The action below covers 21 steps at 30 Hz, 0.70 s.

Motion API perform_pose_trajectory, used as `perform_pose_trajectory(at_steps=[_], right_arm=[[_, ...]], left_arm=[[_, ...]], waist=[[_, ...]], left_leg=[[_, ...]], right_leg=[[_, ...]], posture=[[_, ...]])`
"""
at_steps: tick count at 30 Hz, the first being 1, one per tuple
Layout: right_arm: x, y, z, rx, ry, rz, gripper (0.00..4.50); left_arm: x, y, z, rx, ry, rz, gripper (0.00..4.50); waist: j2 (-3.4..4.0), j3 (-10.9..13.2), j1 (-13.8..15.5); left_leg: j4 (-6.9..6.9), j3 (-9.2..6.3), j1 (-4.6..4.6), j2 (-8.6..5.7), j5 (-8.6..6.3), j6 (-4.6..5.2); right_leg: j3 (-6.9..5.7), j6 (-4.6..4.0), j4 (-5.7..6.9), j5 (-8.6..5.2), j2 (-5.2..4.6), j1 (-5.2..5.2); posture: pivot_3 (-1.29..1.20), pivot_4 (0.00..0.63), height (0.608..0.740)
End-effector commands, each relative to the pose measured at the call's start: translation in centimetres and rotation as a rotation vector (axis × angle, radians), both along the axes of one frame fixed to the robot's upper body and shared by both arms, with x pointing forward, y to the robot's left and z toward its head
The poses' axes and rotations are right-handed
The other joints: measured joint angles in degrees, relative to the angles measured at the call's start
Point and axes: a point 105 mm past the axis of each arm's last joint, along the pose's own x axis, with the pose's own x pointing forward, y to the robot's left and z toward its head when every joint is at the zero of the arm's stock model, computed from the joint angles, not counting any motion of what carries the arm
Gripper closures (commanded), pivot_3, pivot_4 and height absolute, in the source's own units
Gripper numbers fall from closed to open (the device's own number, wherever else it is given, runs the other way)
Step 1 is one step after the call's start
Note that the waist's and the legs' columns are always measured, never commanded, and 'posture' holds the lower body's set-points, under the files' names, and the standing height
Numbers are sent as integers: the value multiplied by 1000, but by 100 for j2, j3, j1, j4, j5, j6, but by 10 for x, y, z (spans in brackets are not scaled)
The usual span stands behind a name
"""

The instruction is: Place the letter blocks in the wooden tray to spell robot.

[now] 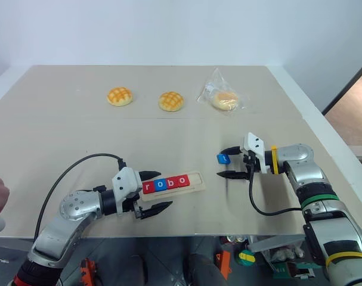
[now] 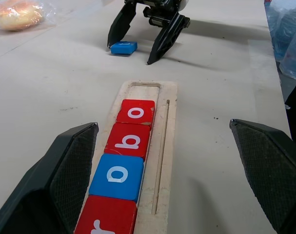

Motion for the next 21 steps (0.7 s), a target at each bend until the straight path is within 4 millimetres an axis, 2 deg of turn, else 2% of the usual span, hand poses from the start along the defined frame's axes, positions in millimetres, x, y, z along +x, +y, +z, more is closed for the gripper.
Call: perform_pose_trajectory(at_steps=[1,4,5,8,10,12,13,21], right_arm=[[-10,1,-11,52,89,-56,351],[-13,5,-14,59,67,-60,351],[-13,6,-13,67,59,-62,813],[-13,7,-7,78,38,-76,856],[-14,8,-2,78,28,-80,1267],[-14,9,1,76,18,-81,1267],[-14,10,4,80,11,-83,1430],[-9,17,10,79,-22,-73,1430]], left_arm=[[-1,-1,5,1,-24,-14,0],[-1,-1,5,0,-23,-16,0],[-1,-2,5,0,-22,-17,0],[0,-2,5,1,-20,-19,0],[0,-2,4,3,-19,-20,0],[0,-2,4,4,-19,-21,0],[0,-2,4,4,-18,-22,0],[1,-2,3,6,-17,-24,0]], waist=[[0,0,0],[-1,-1,3],[-1,-1,3],[-2,-2,0],[-2,-3,-1],[-1,-2,-1],[-1,-2,-1],[-1,-2,-3]], left_leg=[[0,0,0,0,0,0],[0,-2,1,0,0,0],[0,-3,0,0,0,0],[1,-3,2,1,0,0],[1,-3,3,2,1,0],[1,-3,4,3,1,-1],[1,-3,4,3,1,-1],[0,1,2,2,1,-1]], right_leg=[[0,0,0,0,0,0],[-1,0,0,0,0,2],[-2,1,0,-1,0,2],[-1,1,0,-1,1,3],[-1,3,0,-1,3,3],[-1,14,1,-8,4,3],[-1,15,1,-8,4,2],[1,17,1,-9,4,-1]], posture=[[0,150,740],[0,150,740],[0,150,740],[0,150,740],[0,150,740],[0,150,740],[0,150,740],[0,150,740]])
